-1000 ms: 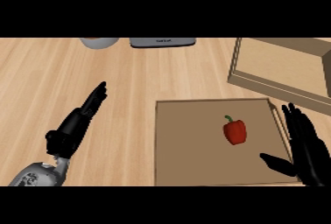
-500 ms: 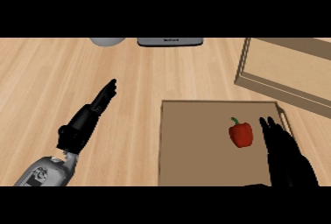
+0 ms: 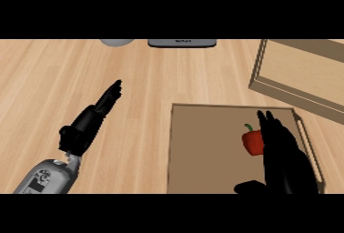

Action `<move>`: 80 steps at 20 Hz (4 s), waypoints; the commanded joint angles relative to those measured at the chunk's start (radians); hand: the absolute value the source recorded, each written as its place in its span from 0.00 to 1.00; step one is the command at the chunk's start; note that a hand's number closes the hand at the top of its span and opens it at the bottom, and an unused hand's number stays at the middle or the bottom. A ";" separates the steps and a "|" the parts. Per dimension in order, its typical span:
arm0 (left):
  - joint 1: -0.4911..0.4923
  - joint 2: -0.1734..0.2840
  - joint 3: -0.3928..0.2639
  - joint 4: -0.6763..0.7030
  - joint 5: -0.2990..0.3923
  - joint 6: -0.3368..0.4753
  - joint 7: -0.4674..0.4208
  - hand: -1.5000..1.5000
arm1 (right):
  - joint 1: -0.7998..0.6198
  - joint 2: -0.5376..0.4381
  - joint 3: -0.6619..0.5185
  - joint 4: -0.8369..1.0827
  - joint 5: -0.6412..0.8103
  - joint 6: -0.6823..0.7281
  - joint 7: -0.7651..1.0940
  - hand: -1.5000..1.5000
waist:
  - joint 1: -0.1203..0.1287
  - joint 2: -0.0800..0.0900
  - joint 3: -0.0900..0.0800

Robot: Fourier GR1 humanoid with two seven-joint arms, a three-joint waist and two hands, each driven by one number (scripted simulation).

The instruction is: Pick the bell pepper from the tray and place it in the cardboard box

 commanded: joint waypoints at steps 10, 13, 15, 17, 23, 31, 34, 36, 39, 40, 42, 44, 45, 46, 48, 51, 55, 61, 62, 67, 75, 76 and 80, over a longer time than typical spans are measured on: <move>-0.011 -0.066 0.078 0.072 -0.056 -0.088 -0.034 0.50 | -0.041 0.081 -0.136 0.202 0.025 0.053 -0.036 0.00 | -0.001 0.001 0.001; -0.027 -0.103 0.095 0.067 -0.100 -0.087 -0.010 0.50 | -0.060 0.133 -0.092 0.240 0.103 0.013 -0.054 0.00 | -0.001 0.001 0.001; 0.058 -0.110 0.073 -0.007 -0.137 -0.081 -0.027 0.50 | -0.007 0.118 -0.096 0.299 0.131 -0.067 -0.129 0.00 | 0.001 0.001 0.001; 0.032 -0.159 0.063 -0.026 -0.174 -0.057 0.066 0.50 | -0.011 0.125 -0.108 0.239 0.116 0.015 -0.102 0.00 | 0.000 0.000 0.001; 0.050 -0.179 0.122 0.009 -0.165 -0.127 -0.004 0.50 | -0.007 0.141 -0.143 0.260 0.099 0.077 -0.108 0.00 | 0.000 0.001 0.001; 0.053 -0.205 0.158 -0.023 -0.227 -0.163 0.027 0.50 | 0.024 0.153 -0.193 0.385 0.101 0.006 -0.205 0.00 | 0.000 0.000 0.001; 0.088 -0.206 0.172 -0.019 -0.247 -0.184 0.012 0.50 | -0.036 0.152 -0.241 0.433 0.096 0.014 -0.236 0.00 | 0.002 0.001 0.001; -0.028 -0.214 0.238 0.122 -0.201 -0.217 -0.015 0.50 | -0.041 0.211 -0.178 0.442 0.138 0.013 -0.175 0.00 | -0.002 0.002 0.001; 0.010 -0.214 0.239 0.102 -0.238 -0.234 -0.053 0.50 | -0.061 0.202 -0.213 0.516 0.160 -0.020 -0.209 0.00 | 0.000 0.001 0.001; 0.037 -0.227 0.210 -0.083 -0.232 -0.199 0.110 0.50 | 0.029 0.162 -0.188 0.391 0.162 0.034 -0.190 0.00 | 0.000 -0.001 0.001; 0.073 -0.226 0.206 -0.057 -0.231 -0.233 0.047 0.50 | -0.039 0.161 -0.246 0.536 0.155 -0.007 -0.234 0.00 | 0.004 0.000 0.002; 0.041 -0.266 0.183 0.026 -0.270 -0.204 0.007 0.50 | -0.037 0.219 -0.178 0.597 0.218 -0.066 -0.203 0.00 | 0.002 0.002 0.001; 0.045 -0.258 0.207 0.034 -0.274 -0.207 0.005 0.50 | -0.058 0.171 -0.248 0.559 0.168 -0.015 -0.238 0.00 | 0.001 0.001 0.001; 0.049 -0.287 0.169 0.004 -0.301 -0.175 0.011 0.50 | -0.031 0.193 -0.207 0.618 0.202 -0.077 -0.244 0.00 | 0.002 0.001 0.002; 0.052 -0.251 0.212 0.017 -0.274 -0.221 0.010 0.50 | -0.015 0.163 -0.257 0.532 0.135 -0.005 -0.263 1.00 | 0.000 0.001 0.001; 0.079 -0.233 0.228 -0.060 -0.240 -0.253 0.052 0.50 | -0.046 0.178 -0.231 0.608 0.184 -0.045 -0.270 1.00 | 0.005 0.000 0.002; 0.052 -0.251 0.241 0.008 -0.256 -0.243 0.006 0.50 | -0.049 0.136 -0.252 0.646 0.184 -0.089 -0.353 1.00 | 0.003 0.001 0.001; 0.062 -0.270 0.217 -0.012 -0.286 -0.217 0.022 0.50 | -0.187 -0.109 -0.418 0.696 -0.048 0.027 -0.758 1.00 | 0.009 0.004 0.002; 0.024 -0.274 0.211 -0.075 -0.272 -0.226 0.125 0.50 | -0.199 -0.086 -0.403 0.800 -0.010 -0.063 -0.806 1.00 | 0.014 0.004 0.003; 0.097 -0.281 0.194 -0.025 -0.308 -0.225 -0.008 0.50 | -0.276 -0.136 -0.439 0.793 0.053 -0.117 -0.811 1.00 | 0.006 0.001 0.001; 0.057 -0.310 0.187 -0.089 -0.317 -0.207 0.117 0.50 | -0.273 -0.145 -0.442 0.505 0.095 -0.086 -0.711 1.00 | -0.005 -0.005 0.001; 0.069 -0.310 0.210 0.005 -0.332 -0.196 0.004 0.50 | -0.241 -0.154 -0.462 0.463 0.066 -0.072 -0.736 1.00 | -0.007 -0.002 0.001; 0.055 -0.267 0.249 0.002 -0.305 -0.238 0.007 0.50 | -0.249 -0.158 -0.487 0.237 -0.002 0.064 -0.672 1.00 | -0.010 -0.003 0.001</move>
